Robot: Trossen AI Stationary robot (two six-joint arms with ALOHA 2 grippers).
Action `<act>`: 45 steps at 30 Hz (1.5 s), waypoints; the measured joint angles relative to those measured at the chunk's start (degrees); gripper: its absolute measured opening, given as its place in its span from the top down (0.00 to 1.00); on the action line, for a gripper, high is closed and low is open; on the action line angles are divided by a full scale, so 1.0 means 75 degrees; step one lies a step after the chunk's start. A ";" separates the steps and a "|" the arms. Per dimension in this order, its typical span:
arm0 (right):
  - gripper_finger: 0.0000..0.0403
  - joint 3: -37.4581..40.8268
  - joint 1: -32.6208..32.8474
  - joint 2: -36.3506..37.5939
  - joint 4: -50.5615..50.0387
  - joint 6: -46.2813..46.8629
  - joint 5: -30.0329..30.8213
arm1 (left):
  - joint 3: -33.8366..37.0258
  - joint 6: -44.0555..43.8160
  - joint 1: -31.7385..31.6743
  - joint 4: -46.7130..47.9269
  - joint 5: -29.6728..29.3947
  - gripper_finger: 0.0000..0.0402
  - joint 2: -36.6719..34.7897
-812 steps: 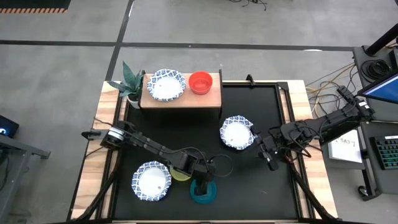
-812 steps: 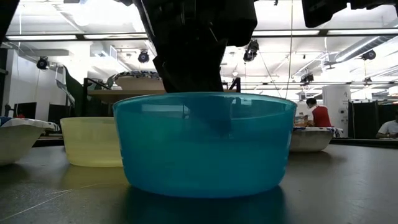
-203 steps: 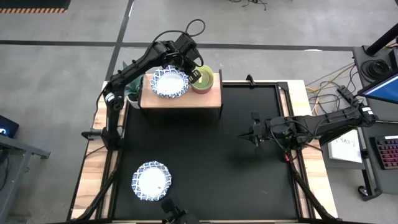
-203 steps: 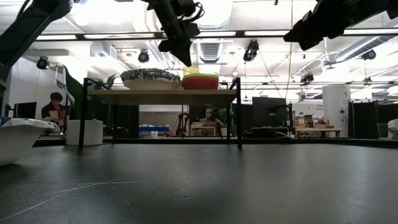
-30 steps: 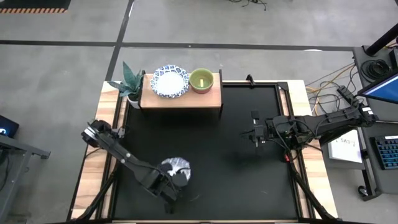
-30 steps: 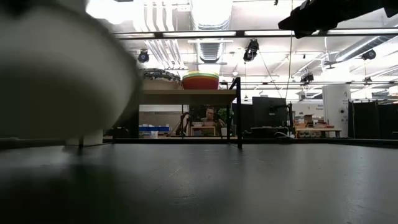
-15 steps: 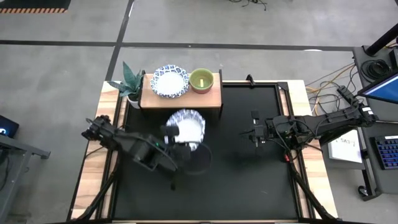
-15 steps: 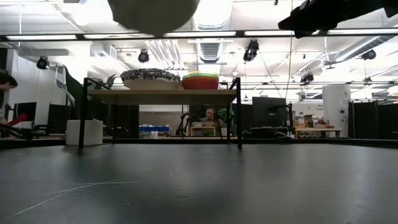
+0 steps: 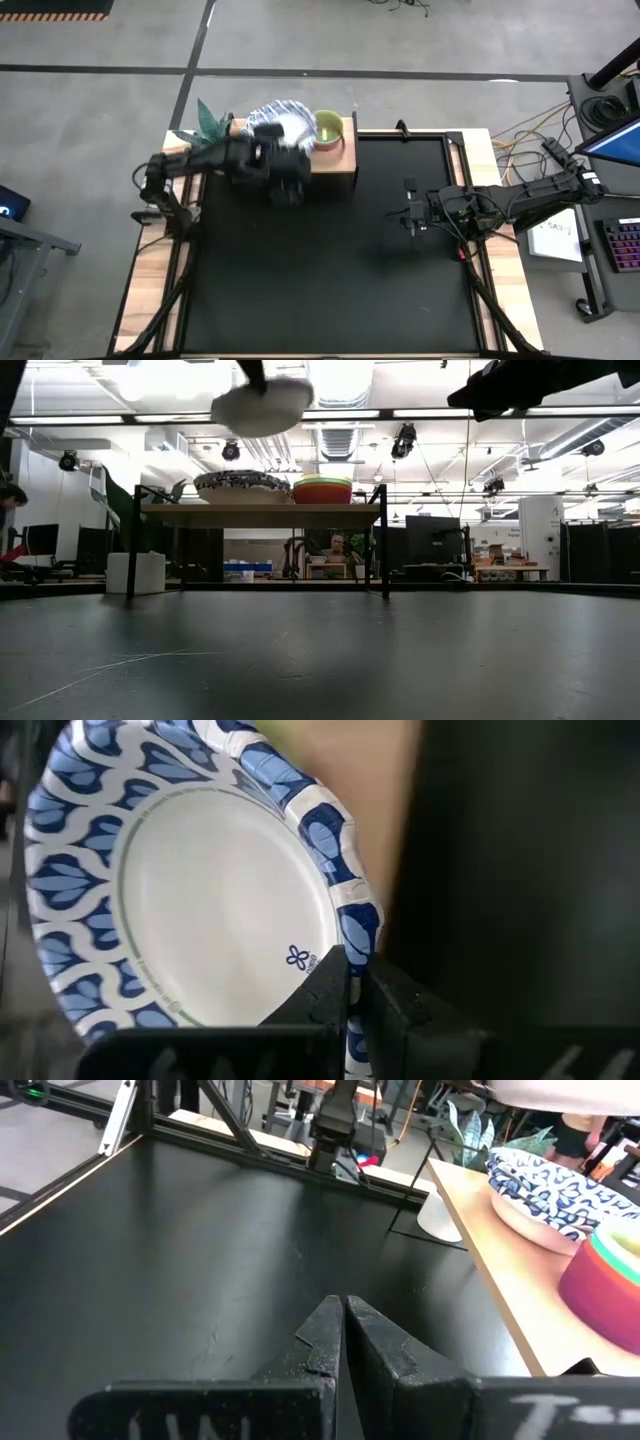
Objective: Place and stack bowls onto a shelf
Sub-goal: Stack the white patterned bowl on top of the white patterned bowl on the shelf, then return to Home Position
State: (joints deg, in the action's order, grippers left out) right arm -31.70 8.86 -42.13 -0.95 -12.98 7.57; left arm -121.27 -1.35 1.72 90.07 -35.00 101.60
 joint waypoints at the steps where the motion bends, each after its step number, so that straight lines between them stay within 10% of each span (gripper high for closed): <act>1: 0.98 0.0000 -0.0002 -0.0003 -0.0001 0.0008 0.0000 | 0.0063 0.0040 -0.0341 -0.0004 0.0013 1.00 -0.0037; 13: 0.98 0.0000 0.0000 -0.0003 -0.0071 0.0247 -0.0003 | 0.1376 0.0542 -0.3055 -0.0762 0.1402 1.00 -0.0165; 45: 0.98 0.0000 0.0001 -0.0001 -0.0108 0.0253 -0.0006 | 0.1777 0.0232 -0.2258 -0.1148 0.1411 0.74 -0.0608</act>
State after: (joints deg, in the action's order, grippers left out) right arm -31.70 8.86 -42.14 -1.75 -11.09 7.53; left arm -107.94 0.38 -15.21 81.46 -24.43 97.04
